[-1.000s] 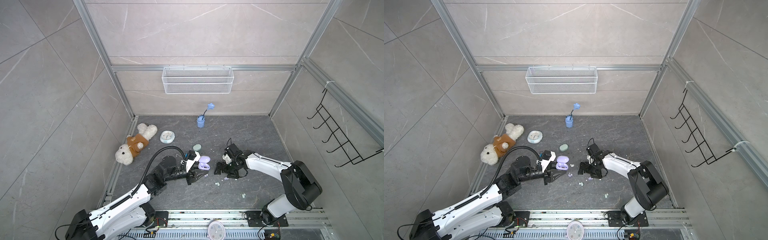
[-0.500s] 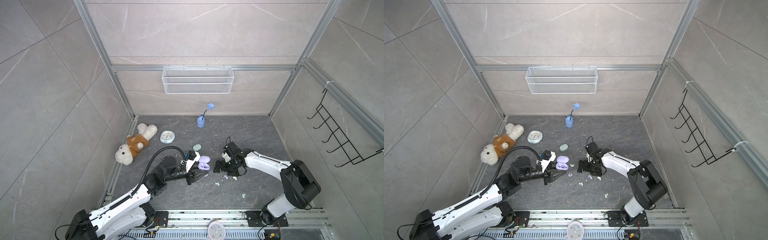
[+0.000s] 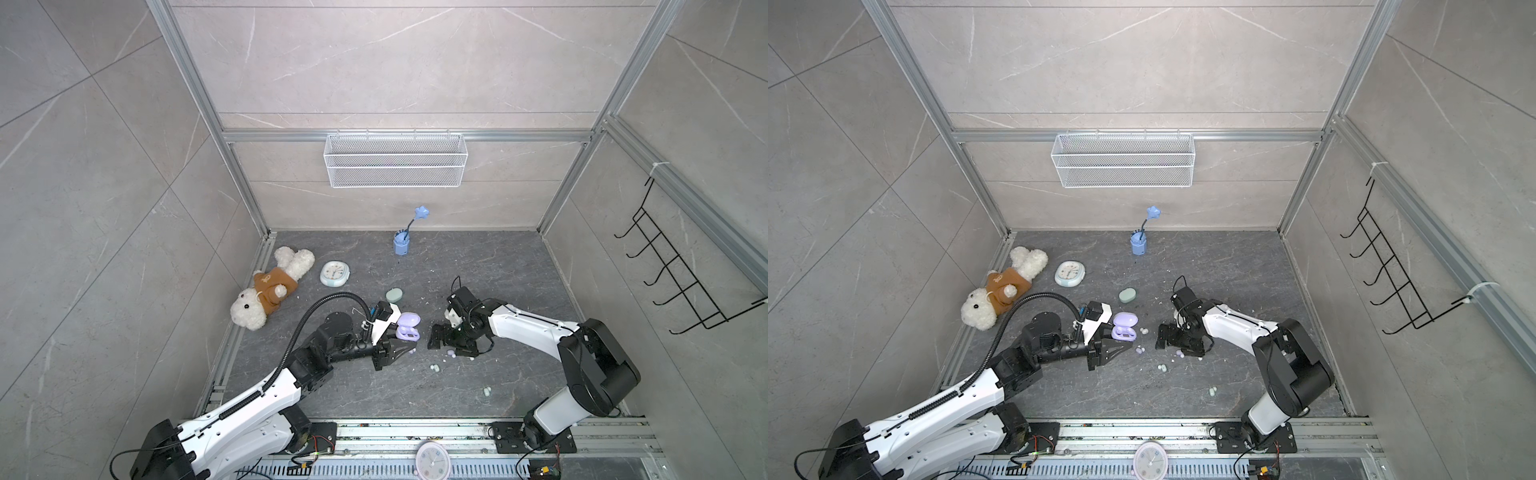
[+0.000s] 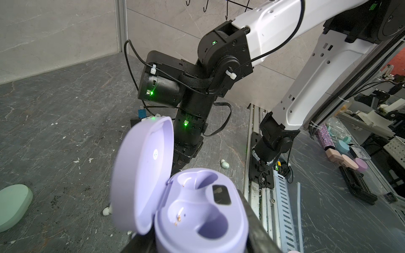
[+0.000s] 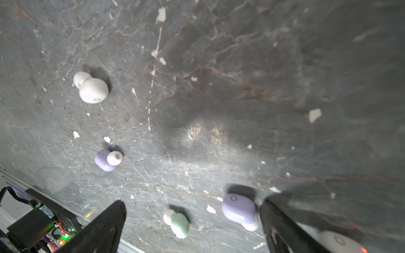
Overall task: Insert the wireless bluetooth earbuds into the charging case
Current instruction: 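Align the right gripper above a lavender earbud and descend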
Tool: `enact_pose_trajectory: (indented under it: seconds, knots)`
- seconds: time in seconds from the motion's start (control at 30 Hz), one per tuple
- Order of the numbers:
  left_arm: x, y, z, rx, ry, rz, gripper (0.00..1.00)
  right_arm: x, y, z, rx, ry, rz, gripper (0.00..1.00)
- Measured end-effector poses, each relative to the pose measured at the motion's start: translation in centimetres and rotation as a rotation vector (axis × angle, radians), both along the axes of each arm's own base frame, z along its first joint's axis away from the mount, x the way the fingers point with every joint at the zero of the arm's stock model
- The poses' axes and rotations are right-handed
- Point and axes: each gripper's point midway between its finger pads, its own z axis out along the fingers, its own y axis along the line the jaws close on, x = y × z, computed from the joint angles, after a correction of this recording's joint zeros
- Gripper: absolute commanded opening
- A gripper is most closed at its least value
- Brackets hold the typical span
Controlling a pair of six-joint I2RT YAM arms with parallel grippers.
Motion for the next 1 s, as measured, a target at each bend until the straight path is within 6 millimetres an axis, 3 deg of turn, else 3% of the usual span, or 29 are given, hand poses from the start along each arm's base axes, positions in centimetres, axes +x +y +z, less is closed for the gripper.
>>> enact_pose_trajectory:
  seconds: [0.47, 1.0]
  knots:
    - [-0.01, 0.01, 0.01, 0.000, 0.000, 0.000, 0.25, -0.64, 0.21, 0.05, 0.016, 0.005, -0.025, 0.98]
    - [-0.01, 0.02, 0.03, 0.000, -0.001, 0.000, 0.25, 0.17, 0.14, 0.05, 0.008, -0.027, -0.047, 0.98]
